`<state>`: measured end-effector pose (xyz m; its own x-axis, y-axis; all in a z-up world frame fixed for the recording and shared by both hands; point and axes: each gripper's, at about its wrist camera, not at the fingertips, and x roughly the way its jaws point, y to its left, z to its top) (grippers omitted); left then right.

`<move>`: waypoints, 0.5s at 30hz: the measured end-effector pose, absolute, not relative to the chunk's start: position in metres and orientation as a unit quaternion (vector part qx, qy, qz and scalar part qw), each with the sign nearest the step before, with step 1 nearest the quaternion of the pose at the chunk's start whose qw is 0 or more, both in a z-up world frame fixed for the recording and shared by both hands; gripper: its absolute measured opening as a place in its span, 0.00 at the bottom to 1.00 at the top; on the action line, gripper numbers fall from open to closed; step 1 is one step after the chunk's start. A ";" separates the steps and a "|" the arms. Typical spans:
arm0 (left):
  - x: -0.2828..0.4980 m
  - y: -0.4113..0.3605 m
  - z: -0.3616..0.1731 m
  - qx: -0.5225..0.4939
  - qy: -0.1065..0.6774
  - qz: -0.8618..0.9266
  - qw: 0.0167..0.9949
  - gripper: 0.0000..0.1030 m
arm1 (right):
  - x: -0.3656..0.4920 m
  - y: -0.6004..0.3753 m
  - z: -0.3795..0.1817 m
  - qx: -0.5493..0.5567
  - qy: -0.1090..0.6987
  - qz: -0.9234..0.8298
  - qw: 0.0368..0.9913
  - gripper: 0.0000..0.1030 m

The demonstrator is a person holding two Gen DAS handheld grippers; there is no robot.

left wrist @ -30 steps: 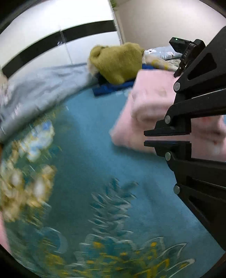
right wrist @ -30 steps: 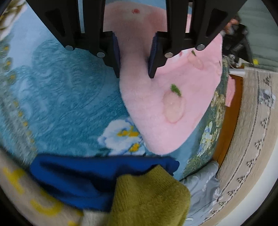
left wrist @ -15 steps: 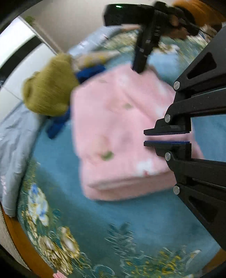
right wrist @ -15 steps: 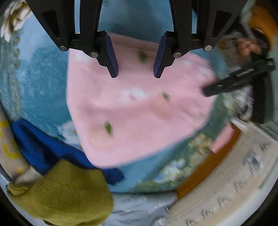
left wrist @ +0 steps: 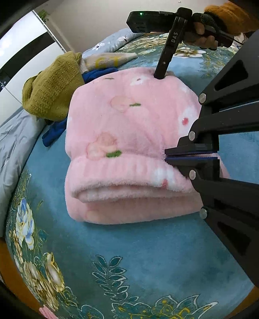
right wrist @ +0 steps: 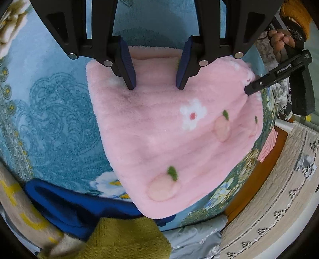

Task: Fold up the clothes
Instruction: 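Grasp the folded pink bundle's side with the left tool while right holds its end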

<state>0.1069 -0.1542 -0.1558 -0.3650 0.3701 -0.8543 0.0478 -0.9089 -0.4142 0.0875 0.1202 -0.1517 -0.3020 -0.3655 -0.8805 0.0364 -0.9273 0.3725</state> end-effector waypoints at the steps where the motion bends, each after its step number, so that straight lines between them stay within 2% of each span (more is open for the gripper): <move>1: 0.107 -0.154 -0.156 -0.555 -0.190 0.804 0.098 0.03 | 0.088 0.119 -0.152 0.577 -0.139 -0.795 0.127 0.45; 6: 0.111 -0.160 -0.142 -0.552 -0.218 0.799 0.102 0.04 | 0.089 0.121 -0.140 0.577 -0.151 -0.794 0.118 0.45; 7: 0.115 -0.165 -0.135 -0.539 -0.229 0.803 0.110 0.07 | 0.091 0.122 -0.133 0.569 -0.151 -0.799 0.121 0.45; 9: 0.121 -0.177 -0.123 -0.516 -0.248 0.811 0.119 0.15 | 0.095 0.127 -0.121 0.551 -0.150 -0.811 0.125 0.45; 11: 0.121 -0.192 -0.120 -0.503 -0.260 0.818 0.100 0.39 | 0.094 0.139 -0.112 0.534 -0.161 -0.822 0.119 0.47; 12: 0.119 -0.199 -0.123 -0.503 -0.266 0.818 0.087 0.48 | 0.091 0.146 -0.111 0.529 -0.171 -0.824 0.111 0.55; 13: 0.118 -0.205 -0.125 -0.502 -0.271 0.818 0.073 0.58 | 0.088 0.153 -0.112 0.526 -0.183 -0.825 0.101 0.60; 15: 0.114 -0.217 -0.135 -0.509 -0.287 0.810 0.053 0.60 | 0.073 0.159 -0.120 0.529 -0.208 -0.818 0.091 0.63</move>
<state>0.1141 -0.2175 -0.1355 -0.4765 0.3774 -0.7941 0.2059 -0.8302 -0.5181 0.0732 0.1590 -0.1198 -0.4244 -0.3682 -0.8273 -0.0709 -0.8973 0.4357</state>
